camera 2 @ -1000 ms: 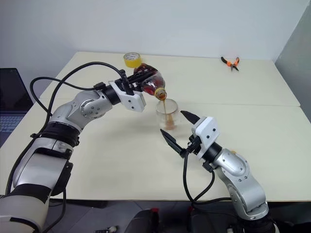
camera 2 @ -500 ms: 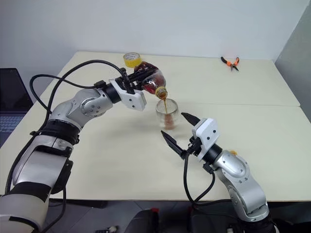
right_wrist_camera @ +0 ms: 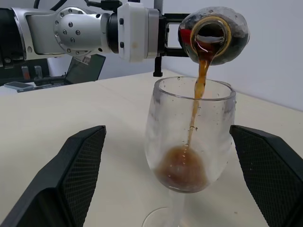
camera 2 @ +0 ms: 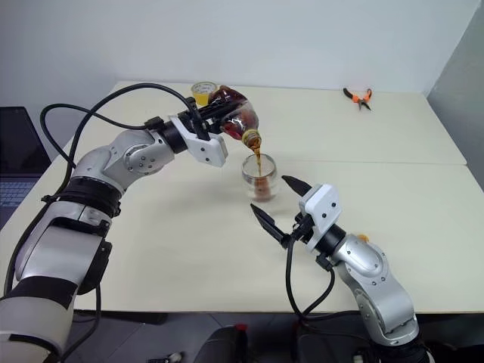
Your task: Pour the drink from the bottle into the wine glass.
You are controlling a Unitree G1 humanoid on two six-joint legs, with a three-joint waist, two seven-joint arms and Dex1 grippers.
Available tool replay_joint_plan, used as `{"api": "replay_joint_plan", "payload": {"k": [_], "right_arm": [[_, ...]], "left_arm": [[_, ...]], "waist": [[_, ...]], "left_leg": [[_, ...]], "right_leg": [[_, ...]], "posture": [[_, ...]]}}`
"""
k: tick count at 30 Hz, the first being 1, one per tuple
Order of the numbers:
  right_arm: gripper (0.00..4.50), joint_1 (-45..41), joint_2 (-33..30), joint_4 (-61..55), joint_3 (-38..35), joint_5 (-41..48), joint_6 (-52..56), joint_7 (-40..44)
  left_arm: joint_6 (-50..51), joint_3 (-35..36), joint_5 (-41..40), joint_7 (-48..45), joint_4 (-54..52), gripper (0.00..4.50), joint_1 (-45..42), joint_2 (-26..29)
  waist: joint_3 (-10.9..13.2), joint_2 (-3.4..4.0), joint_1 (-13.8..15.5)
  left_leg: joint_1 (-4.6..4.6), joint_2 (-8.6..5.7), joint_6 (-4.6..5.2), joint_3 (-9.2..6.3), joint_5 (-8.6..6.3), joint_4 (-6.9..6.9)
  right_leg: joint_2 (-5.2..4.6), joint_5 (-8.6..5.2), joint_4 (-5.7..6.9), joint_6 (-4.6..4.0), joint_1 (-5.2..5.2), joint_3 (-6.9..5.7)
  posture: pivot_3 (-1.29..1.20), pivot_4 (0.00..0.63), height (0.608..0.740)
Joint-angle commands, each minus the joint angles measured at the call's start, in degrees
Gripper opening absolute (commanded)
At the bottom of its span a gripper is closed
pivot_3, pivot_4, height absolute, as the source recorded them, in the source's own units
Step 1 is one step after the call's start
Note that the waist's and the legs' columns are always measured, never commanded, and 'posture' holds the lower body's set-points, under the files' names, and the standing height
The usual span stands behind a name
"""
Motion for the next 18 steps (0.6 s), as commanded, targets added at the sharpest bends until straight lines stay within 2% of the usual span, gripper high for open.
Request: {"api": "replay_joint_plan", "payload": {"k": [1, 18], "right_arm": [[4.5, -0.15, -0.07, -2.74, -0.92, 0.73, -0.15, 0.0], [4.5, 0.21, -0.06, -2.88, -0.92, 0.79, -0.25, 0.05]], "left_arm": [[-0.91, 0.17, 0.06, 2.1, -0.31, 0.63, -2.64, 0.9], [-1.52, -0.57, 1.6, 4.4, 1.36, 0.63, -3.58, 1.2]], "waist": [[0.0, 0.0, 0.01], [0.0, 0.0, 0.01]], "left_leg": [[0.0, 0.0, -0.01, 0.0, 0.01, 0.0], [-0.01, 0.0, -0.03, 0.01, 0.02, 0.01]], "right_leg": [[0.0, 0.0, 0.0, 0.0, 0.0, 0.0], [0.0, 0.0, 0.02, 0.0, -0.02, -0.01]], "posture": [[0.0, 0.15, 0.74], [0.0, 0.15, 0.74]]}}
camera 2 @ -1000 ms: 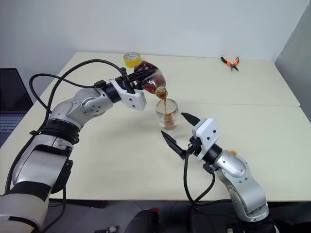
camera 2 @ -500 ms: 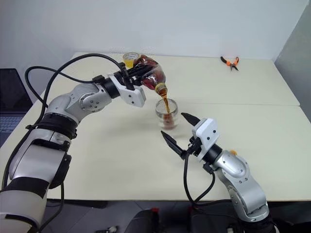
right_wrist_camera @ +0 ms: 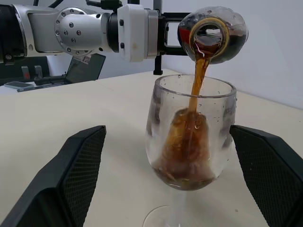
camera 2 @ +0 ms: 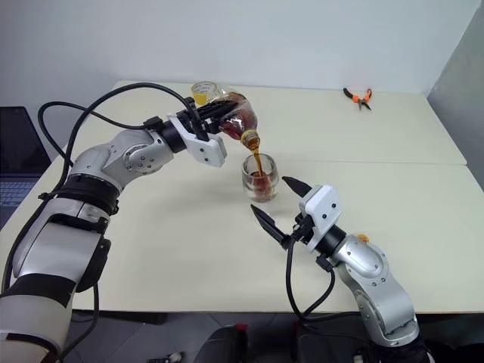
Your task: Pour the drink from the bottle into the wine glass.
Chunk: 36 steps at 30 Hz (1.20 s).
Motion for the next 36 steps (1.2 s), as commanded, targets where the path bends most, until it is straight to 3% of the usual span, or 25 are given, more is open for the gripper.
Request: {"api": "replay_joint_plan", "payload": {"k": [1, 26, 36], "right_arm": [[4.5, -0.12, -0.03, -2.76, -0.94, 0.81, -0.26, 0.04], [4.5, -0.14, -0.13, -2.53, -0.75, 0.87, -0.38, 0.41], [4.5, -0.04, -0.13, -2.5, -0.85, 0.98, -0.51, 0.53]], "left_arm": [[-0.46, 0.43, -0.57, 1.49, -0.74, 0.63, -2.5, 1.09], [-0.67, 0.32, -0.99, 1.44, -0.79, 0.63, -1.95, 1.29], [-0.7, 2.23, -9.64, -5.86, -2.95, 0.62, 1.2, -0.23]], "waist": [[0.0, 0.0, 0.0], [0.0, 0.0, 0.0], [0.0, 0.0, -0.02]], "left_leg": [[0.0, 0.0, 0.0, 0.0, 0.0, 0.0], [0.0, 0.0, 0.0, 0.01, 0.0, 0.01], [0.01, 0.01, -0.03, 0.02, 0.02, 0.02]], "right_leg": [[0.0, 0.0, 0.0, 0.0, 0.0, 0.0], [0.0, 0.0, 0.02, 0.0, -0.01, 0.0], [0.0, 0.0, 0.03, 0.0, -0.01, 0.01]], "posture": [[0.0, 0.15, 0.74], [0.0, 0.15, 0.74], [0.0, 0.15, 0.74]]}}
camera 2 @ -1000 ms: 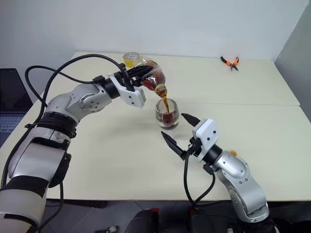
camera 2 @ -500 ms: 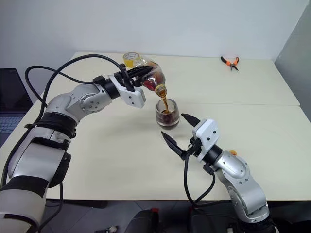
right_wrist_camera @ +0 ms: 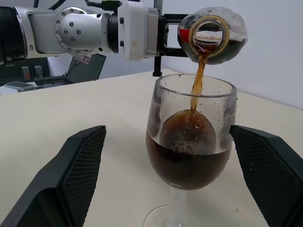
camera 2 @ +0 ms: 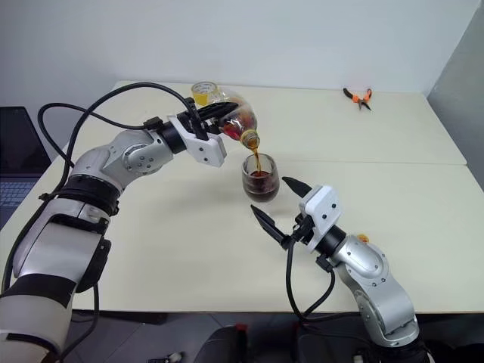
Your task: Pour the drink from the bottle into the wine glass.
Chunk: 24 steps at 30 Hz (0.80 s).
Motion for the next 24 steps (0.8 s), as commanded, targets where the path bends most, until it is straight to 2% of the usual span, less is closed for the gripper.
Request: {"api": "replay_joint_plan", "payload": {"k": [1, 7, 15, 21, 24], "right_arm": [[4.5, -0.17, -0.14, -2.44, -0.85, 0.91, -0.52, 0.44], [4.5, -0.36, -0.22, -2.2, -0.83, 0.83, -0.77, 0.71], [4.5, -0.64, -0.76, -3.51, -0.87, 1.11, -1.02, 1.73], [4.5, -0.83, -3.58, -6.44, -1.88, 2.34, 0.23, 3.38], [4.5, -0.83, -7.14, -9.6, -3.72, 6.38, 3.86, 5.46]], "left_arm": [[-0.41, 2.26, -3.95, -1.55, -2.98, 0.61, 0.26, 0.01], [0.25, 3.47, -8.03, -4.71, -5.24, 0.61, 2.53, -0.49], [5.58, 7.44, -19.08, -13.37, -8.74, 0.61, 6.96, -2.94], [19.87, 13.37, -30.29, -19.23, -15.78, 0.61, 12.8, -6.4], [32.76, 18.82, -36.82, -18.38, -20.41, 0.61, 18.61, -8.82]], "waist": [[0.0, 0.0, 0.0], [0.0, 0.0, 0.0], [0.0, 0.0, -0.05], [-0.01, 0.0, -0.15], [-0.02, 0.01, -0.23]], "left_leg": [[0.0, 0.0, 0.0, -0.01, 0.0, 0.01], [-0.01, 0.0, 0.0, 0.0, 0.0, 0.03], [0.0, 0.01, 0.01, -0.01, 0.0, 0.05], [-0.02, 0.02, 0.01, -0.04, -0.01, 0.09], [0.0, 0.03, 0.02, -0.05, -0.01, 0.09]], "right_leg": [[0.0, 0.0, 0.0, 0.0, 0.0, 0.01], [0.0, 0.0, 0.01, 0.0, 0.0, 0.04], [0.0, 0.0, 0.03, 0.0, 0.0, 0.05], [0.0, 0.0, 0.03, 0.0, 0.01, 0.09], [0.0, 0.0, 0.04, 0.0, 0.03, 0.12]], "posture": [[0.0, 0.15, 0.74], [0.0, 0.15, 0.74], [0.0, 0.15, 0.74], [0.0, 0.15, 0.74], [0.0, 0.15, 0.74]]}}
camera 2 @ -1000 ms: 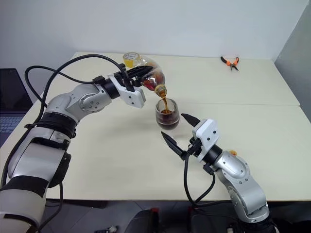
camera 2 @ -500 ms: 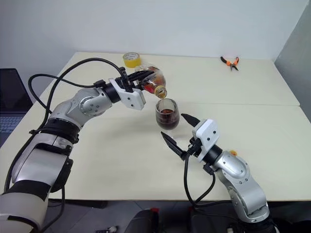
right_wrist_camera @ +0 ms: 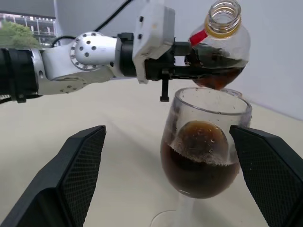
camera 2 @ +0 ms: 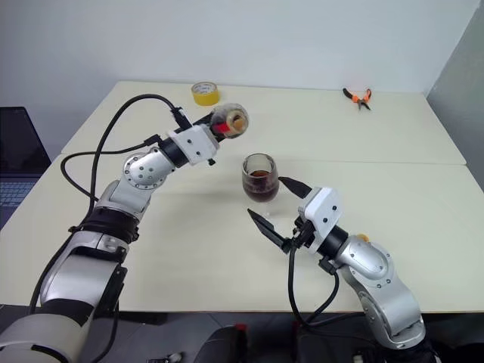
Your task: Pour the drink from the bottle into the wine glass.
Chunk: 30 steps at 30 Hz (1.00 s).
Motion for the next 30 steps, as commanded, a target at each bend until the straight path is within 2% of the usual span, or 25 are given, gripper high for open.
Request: {"api": "replay_joint_plan", "payload": {"k": [1, 7, 12, 29, 30], "right_arm": [[4.5, -0.73, -2.68, -5.26, -3.18, 4.54, 3.1, 1.87], [4.5, -2.22, -4.65, -6.88, -4.2, 8.26, 6.73, 1.89], [4.5, -2.61, -6.62, -8.14, -4.08, 10.75, 9.49, 2.68], [4.5, -0.37, -7.07, -8.71, -3.3, 10.61, 8.82, 2.55], [4.5, -0.09, -7.09, -8.79, -3.3, 10.55, 8.63, 2.7]], "left_arm": [[11.81, 6.21, -6.92, 0.68, -6.11, 0.61, 4.24, -1.26], [25.08, 11.83, -11.42, 4.35, -12.74, 0.61, 12.11, -4.85], [31.28, 15.65, -13.75, 8.92, -13.72, 0.61, 15.3, -8.44], [30.84, 18.97, -13.62, 13.89, -2.22, 0.61, 12.31, -12.08], [30.49, 18.95, -13.47, 14.1, -2.36, 0.96, 12.58, -12.23]], "waist": [[-0.01, -0.01, -0.14], [-0.02, -0.04, -0.43], [-0.05, -0.08, 0.06], [-0.11, -0.16, 0.32], [-0.11, -0.16, 0.32]], "left_leg": [[0.02, 0.01, 0.0, -0.01, 0.0, 0.0], [0.01, 0.02, 0.03, -0.12, -0.01, 0.02], [-0.01, -0.01, 0.06, -0.14, -0.03, 0.07], [0.14, -0.03, 0.08, -0.18, -0.04, 0.05], [0.14, -0.03, 0.08, -0.18, -0.04, 0.05]], "right_leg": [[0.0, 0.0, 0.0, 0.0, 0.02, 0.0], [0.01, 0.0, 0.03, -0.01, 0.04, -0.05], [-0.01, 0.0, 0.01, 0.0, 0.09, -0.06], [-0.01, 0.0, -0.05, 0.0, 0.29, -0.11], [-0.01, 0.0, -0.05, 0.0, 0.29, -0.11]], "posture": [[0.0, 0.15, 0.74], [0.0, 0.15, 0.74], [0.0, 0.15, 0.74], [0.0, 0.15, 0.74], [0.0, 0.15, 0.74]]}}
